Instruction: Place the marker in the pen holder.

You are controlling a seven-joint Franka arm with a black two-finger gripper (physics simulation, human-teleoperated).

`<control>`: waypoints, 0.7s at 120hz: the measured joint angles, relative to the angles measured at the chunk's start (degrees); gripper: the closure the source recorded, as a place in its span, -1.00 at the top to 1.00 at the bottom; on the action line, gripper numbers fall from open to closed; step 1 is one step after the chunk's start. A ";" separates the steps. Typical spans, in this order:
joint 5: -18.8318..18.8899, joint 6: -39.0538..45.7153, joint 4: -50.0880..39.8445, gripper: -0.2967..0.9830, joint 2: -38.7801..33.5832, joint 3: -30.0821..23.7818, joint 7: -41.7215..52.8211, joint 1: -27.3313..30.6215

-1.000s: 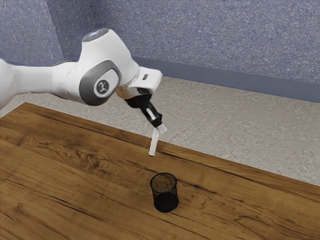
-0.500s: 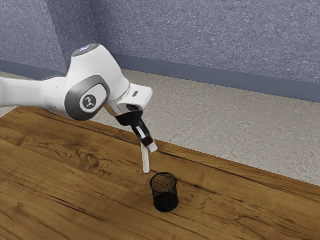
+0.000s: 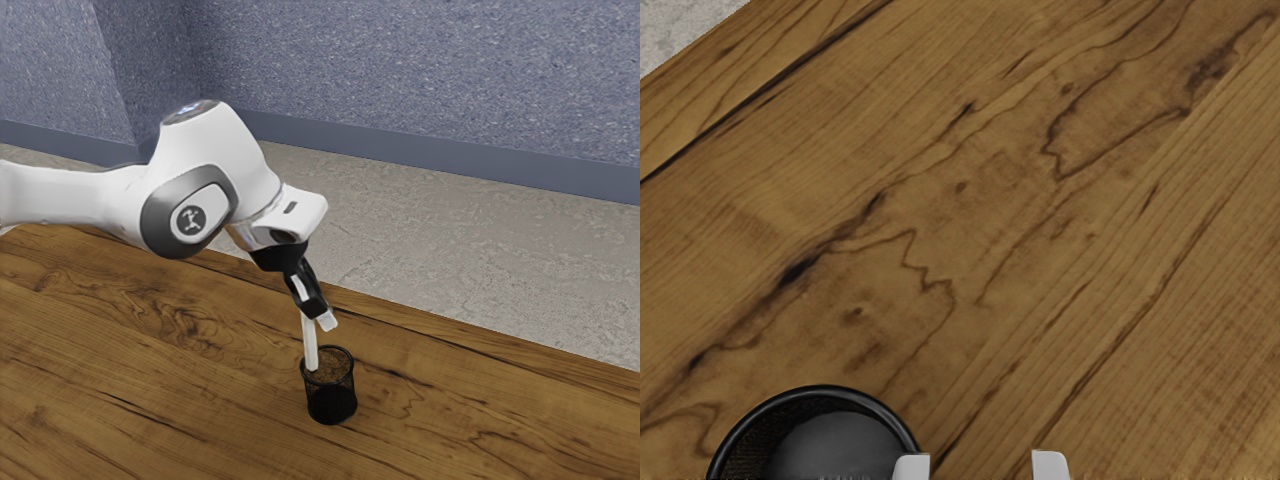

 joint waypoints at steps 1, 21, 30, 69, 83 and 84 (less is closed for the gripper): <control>-0.01 0.02 0.00 -0.64 0.12 0.00 0.02 0.00; -0.12 1.41 1.11 -0.64 3.06 0.00 0.47 0.60; -0.12 2.39 1.61 -0.64 3.98 0.05 0.63 0.99; -0.32 6.89 2.79 -0.64 10.03 -0.58 1.17 2.83; -0.40 8.25 3.11 -0.64 11.71 0.40 1.28 1.77; -0.43 8.32 3.12 -0.64 11.77 0.39 1.29 1.77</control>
